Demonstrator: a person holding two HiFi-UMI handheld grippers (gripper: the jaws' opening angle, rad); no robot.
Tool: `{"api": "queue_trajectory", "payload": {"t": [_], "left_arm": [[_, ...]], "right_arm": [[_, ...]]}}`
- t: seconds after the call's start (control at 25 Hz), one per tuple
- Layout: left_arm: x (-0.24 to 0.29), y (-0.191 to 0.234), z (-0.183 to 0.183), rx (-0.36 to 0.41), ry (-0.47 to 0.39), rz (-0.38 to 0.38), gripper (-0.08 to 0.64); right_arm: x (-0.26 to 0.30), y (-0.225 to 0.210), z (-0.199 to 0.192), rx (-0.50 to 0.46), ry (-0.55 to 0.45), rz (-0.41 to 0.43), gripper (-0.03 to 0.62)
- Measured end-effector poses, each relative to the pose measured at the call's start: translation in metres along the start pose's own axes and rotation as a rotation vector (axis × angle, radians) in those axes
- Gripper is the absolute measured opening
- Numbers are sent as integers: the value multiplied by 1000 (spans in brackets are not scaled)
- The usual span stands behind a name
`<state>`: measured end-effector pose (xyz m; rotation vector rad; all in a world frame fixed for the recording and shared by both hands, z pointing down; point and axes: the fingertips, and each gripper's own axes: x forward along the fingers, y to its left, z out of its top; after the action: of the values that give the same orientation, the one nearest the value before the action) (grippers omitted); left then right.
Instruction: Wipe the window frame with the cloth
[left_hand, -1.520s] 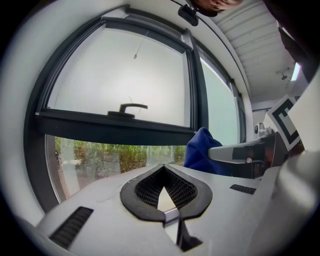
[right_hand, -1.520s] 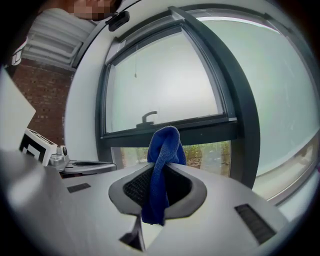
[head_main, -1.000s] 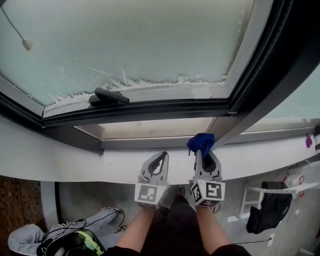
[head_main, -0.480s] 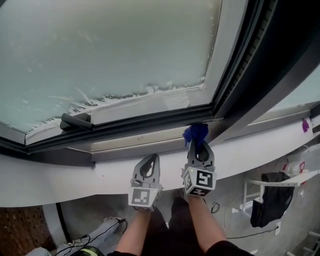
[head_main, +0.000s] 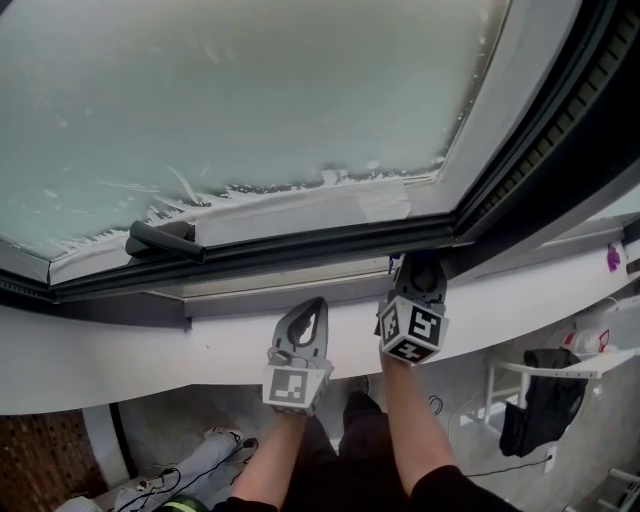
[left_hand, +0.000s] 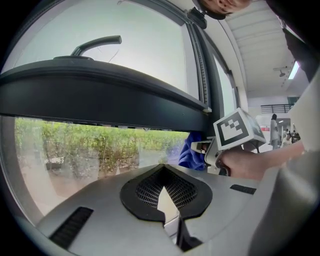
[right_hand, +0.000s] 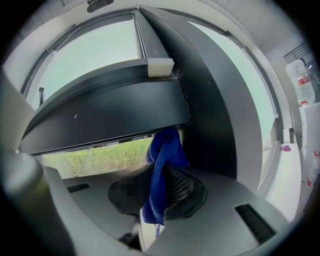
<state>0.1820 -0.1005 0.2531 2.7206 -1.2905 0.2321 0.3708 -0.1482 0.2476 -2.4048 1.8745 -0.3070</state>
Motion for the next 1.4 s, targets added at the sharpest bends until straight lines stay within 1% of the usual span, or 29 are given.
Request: {"api": "queue_trajectory", "payload": {"t": [0.16,0.28,0.4,0.68,1.0,1.24,1.4], "left_arm": [[6,5,2,6,-23,7,5],[13,5,5,12,-46,4,5],[20,1,11,43,-72,-7,5],[23,3,22,65,-121,-4,5],[9,17,17,55,-124,36,5],[-6,34,19,27,-131,81,5],[-16,46,21,28,-137,100,5]], "right_arm": [[7,2,9,-43,-40,-9,41],[10,2,14,-36,-78,-22,41],[13,3,23,-30,-125,-23,41],[12,12,37,-69,-219,13,41],[7,39,39,-96,-243,71,41],[2,65,36,-113,-240,112,41],[-1,81,34,-112,-239,136,41]]}}
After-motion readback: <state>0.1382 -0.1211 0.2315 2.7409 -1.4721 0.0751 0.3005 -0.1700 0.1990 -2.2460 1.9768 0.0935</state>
